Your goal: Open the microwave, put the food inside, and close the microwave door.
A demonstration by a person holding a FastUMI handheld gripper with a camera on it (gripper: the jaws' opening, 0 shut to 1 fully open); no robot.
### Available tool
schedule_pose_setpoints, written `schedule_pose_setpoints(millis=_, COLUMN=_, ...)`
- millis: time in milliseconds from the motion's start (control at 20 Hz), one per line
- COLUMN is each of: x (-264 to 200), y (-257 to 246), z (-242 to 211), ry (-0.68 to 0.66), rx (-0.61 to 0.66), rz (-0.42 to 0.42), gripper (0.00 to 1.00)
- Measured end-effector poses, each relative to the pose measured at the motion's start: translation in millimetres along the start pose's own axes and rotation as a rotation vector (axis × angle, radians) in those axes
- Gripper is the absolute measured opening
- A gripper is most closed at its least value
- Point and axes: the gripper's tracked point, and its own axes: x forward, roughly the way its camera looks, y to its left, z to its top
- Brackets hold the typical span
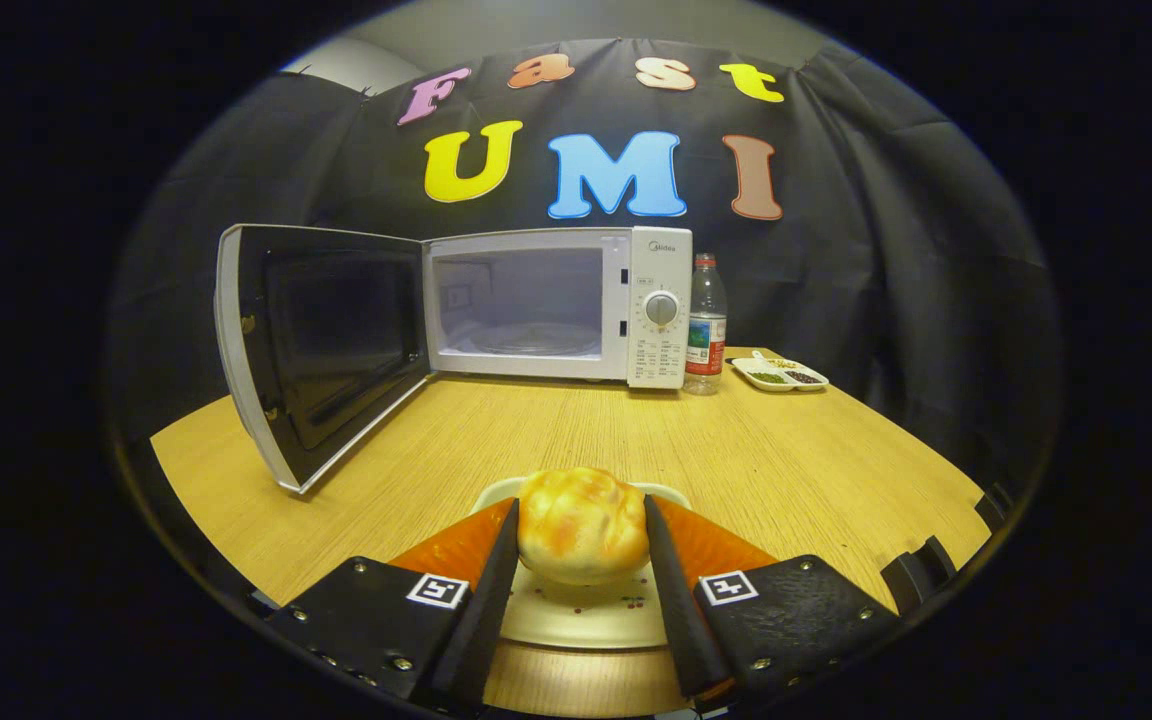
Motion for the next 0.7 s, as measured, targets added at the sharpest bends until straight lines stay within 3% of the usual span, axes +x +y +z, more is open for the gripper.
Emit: schedule_pose_setpoints(millis=700, x=45, y=35, z=73, ry=-0.064, rx=-0.244, rz=0.026, gripper=0.69)
